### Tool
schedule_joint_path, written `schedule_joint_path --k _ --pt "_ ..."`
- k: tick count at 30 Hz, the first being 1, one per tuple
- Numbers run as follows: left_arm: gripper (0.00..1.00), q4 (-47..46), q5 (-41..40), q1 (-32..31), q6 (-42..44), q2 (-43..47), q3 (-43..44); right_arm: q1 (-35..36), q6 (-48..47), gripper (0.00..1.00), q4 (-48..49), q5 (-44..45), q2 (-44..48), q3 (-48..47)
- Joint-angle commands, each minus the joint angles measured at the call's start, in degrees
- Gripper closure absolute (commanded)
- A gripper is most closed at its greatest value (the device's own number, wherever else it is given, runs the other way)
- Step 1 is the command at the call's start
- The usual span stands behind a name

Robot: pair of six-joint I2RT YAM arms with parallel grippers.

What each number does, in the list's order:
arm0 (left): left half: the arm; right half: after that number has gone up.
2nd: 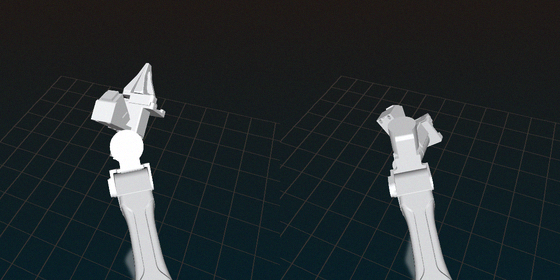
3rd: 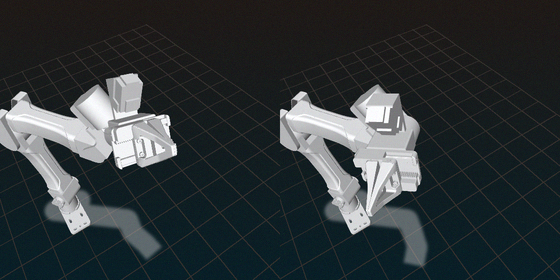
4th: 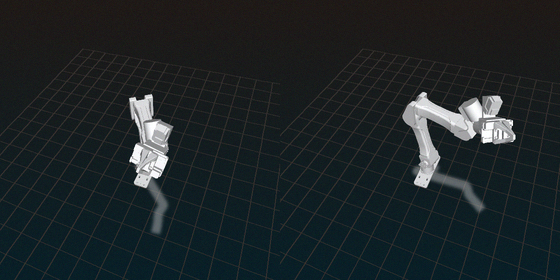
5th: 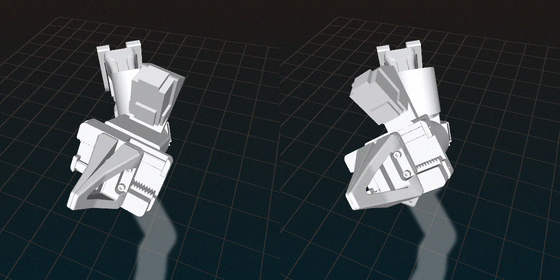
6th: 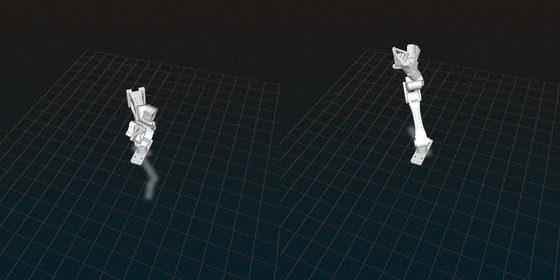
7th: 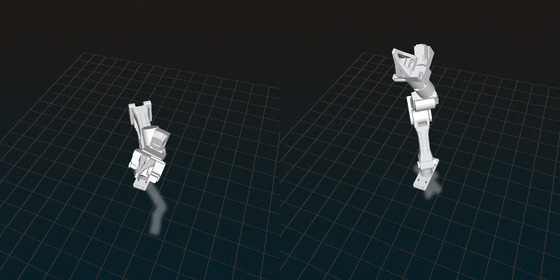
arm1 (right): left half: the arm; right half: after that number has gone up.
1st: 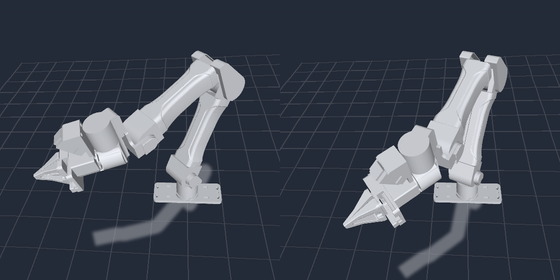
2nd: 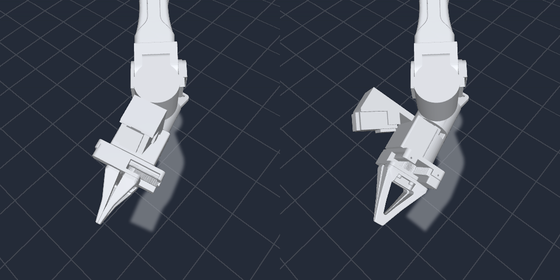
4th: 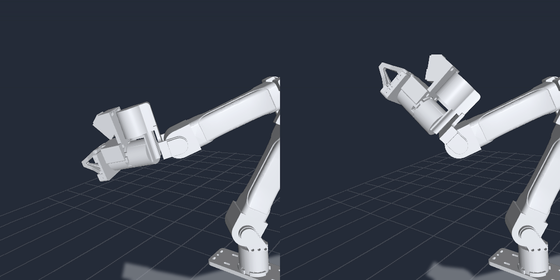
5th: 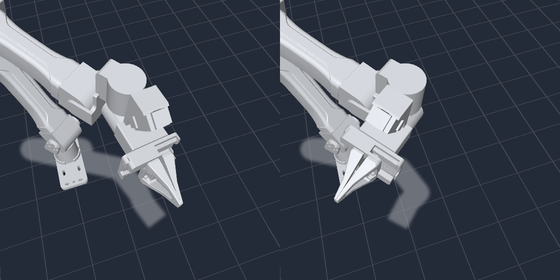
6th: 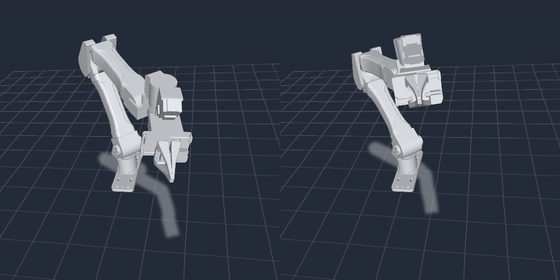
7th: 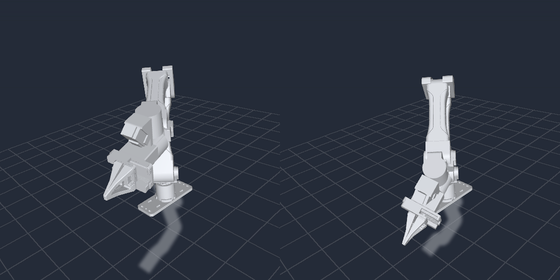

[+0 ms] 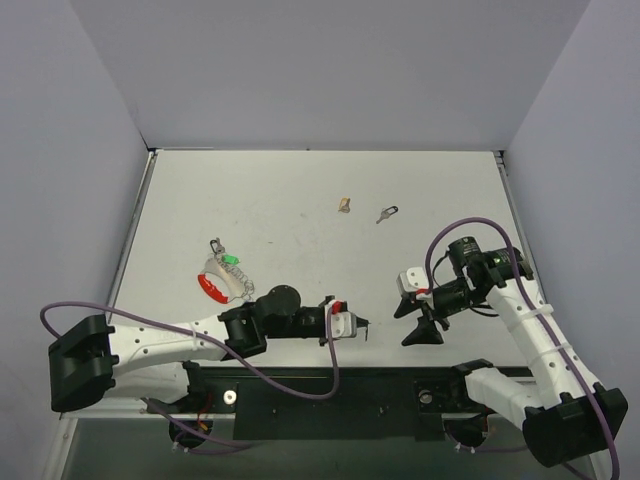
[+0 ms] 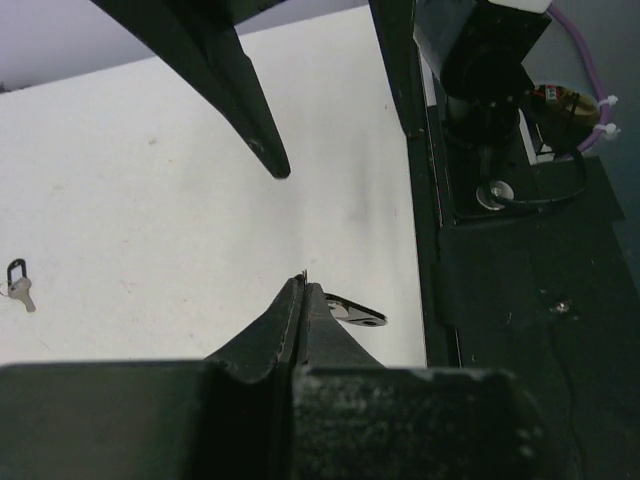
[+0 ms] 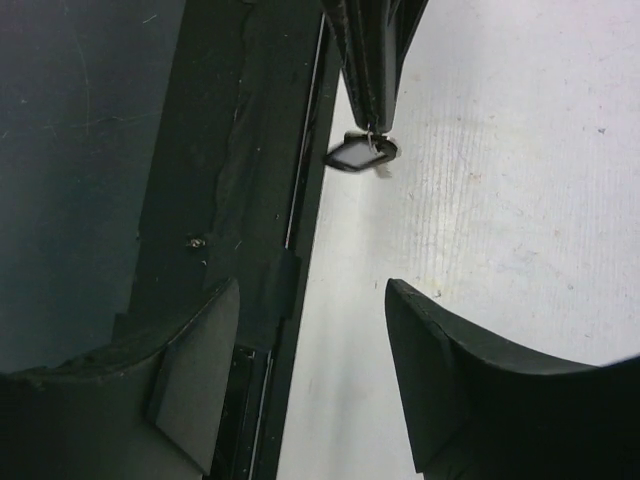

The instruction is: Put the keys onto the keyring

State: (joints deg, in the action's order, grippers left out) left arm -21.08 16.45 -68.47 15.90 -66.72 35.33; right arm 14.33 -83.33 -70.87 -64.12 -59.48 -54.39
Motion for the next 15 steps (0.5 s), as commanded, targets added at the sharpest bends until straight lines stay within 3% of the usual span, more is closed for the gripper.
schedule_joint_path --k 1,15 --pt "1.0 -10.5 -4.9 -2.0 0.2 -2.8 0.8 0.5 7.4 0.46 4.7 -2.6 2.6 1.3" --pt "1.0 -27.6 -5.9 -3.8 -10.1 -10.4 -0.4 0.3 6.7 0.64 6.9 -2.2 3.5 1.7"
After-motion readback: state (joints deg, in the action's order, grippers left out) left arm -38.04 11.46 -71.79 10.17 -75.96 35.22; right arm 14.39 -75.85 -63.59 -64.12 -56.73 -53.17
